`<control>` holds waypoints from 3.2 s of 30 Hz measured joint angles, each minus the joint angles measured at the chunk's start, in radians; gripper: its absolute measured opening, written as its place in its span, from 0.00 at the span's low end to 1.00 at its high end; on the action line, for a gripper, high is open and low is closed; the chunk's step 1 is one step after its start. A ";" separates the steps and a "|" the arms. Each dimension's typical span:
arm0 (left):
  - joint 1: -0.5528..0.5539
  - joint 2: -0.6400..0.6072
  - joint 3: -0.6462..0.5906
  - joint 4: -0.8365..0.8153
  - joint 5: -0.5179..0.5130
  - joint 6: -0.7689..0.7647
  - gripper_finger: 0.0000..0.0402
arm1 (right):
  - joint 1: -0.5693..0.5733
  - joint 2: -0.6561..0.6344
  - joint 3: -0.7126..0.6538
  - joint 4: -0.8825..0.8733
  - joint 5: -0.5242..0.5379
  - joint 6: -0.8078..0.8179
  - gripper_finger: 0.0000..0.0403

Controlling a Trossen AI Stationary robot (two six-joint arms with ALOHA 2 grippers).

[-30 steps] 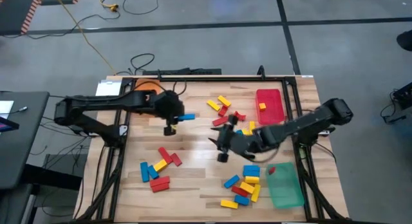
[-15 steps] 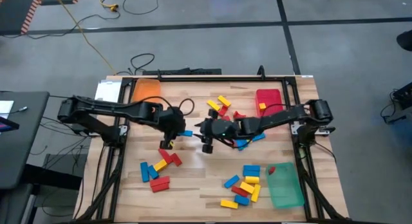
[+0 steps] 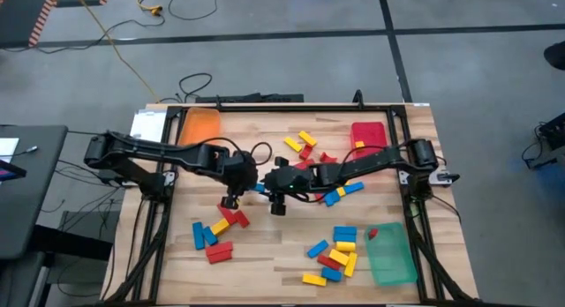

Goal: Sort blocks
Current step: Put the blue rectangle block into the orange bin

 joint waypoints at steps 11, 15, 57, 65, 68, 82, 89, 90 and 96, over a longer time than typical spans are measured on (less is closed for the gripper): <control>-0.018 0.000 0.001 0.003 -0.006 -0.008 0.24 | -0.004 0.000 -0.001 0.016 -0.007 0.005 0.43; -0.018 0.000 0.001 0.014 -0.006 -0.012 0.24 | -0.004 0.000 -0.001 0.014 -0.008 0.008 0.34; 0.009 -0.915 -0.576 0.897 -0.026 0.005 0.61 | -0.010 -0.002 -0.001 0.637 -0.109 -0.186 0.24; 0.009 -0.905 -0.631 1.034 0.020 -0.033 0.61 | -0.029 -0.002 -0.002 0.694 -0.137 -0.172 0.24; 0.008 -0.905 -0.632 1.043 0.041 -0.049 0.61 | -0.028 -0.002 -0.002 0.697 -0.139 -0.169 0.24; 0.007 -0.908 -0.633 1.064 0.093 -0.068 0.61 | -0.043 -0.002 -0.001 0.720 -0.134 -0.186 0.24; 0.007 -0.911 -0.633 1.065 0.095 -0.058 0.61 | -0.042 -0.002 -0.001 0.745 -0.133 -0.189 0.24; 0.007 -0.905 -0.633 1.065 0.095 -0.056 0.61 | -0.041 -0.002 -0.001 0.753 -0.134 -0.193 0.24; 0.007 -0.883 -0.633 1.103 0.094 -0.044 0.61 | -0.049 -0.002 -0.001 0.767 -0.145 -0.188 0.24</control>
